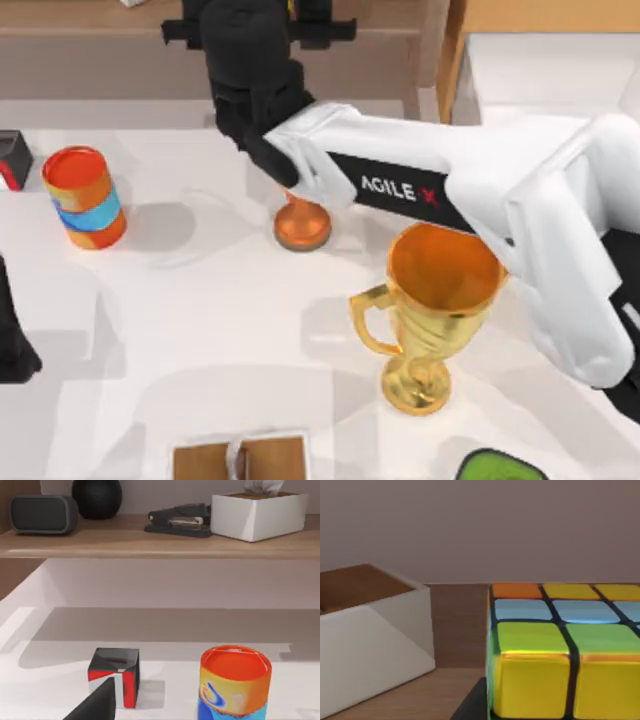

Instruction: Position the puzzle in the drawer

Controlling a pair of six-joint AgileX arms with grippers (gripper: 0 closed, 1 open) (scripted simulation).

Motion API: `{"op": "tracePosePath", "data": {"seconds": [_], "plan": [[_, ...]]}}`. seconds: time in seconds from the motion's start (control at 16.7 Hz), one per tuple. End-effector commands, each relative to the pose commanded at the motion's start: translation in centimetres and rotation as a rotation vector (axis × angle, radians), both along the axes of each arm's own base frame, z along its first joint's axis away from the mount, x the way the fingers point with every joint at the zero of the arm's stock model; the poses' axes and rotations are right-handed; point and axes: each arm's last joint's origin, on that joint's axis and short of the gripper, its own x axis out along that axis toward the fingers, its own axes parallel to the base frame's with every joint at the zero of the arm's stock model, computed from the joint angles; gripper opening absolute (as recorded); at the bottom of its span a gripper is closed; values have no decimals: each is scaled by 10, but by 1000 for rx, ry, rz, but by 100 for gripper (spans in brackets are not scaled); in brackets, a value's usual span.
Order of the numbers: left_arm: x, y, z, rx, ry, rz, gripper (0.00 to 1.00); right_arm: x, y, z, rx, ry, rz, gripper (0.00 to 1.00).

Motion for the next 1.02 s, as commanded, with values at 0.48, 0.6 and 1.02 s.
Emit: {"op": "tracePosePath", "data": {"seconds": [0.48,0.6,1.02], "plan": [[0,0,0,0,0,0,100,-4,2,14,-22,11,11,0],[0,0,0,0,0,0,100,-17,10,26,-65,39,44,0],[0,0,0,0,0,0,100,-78,24,77,-313,243,210,0]]}}
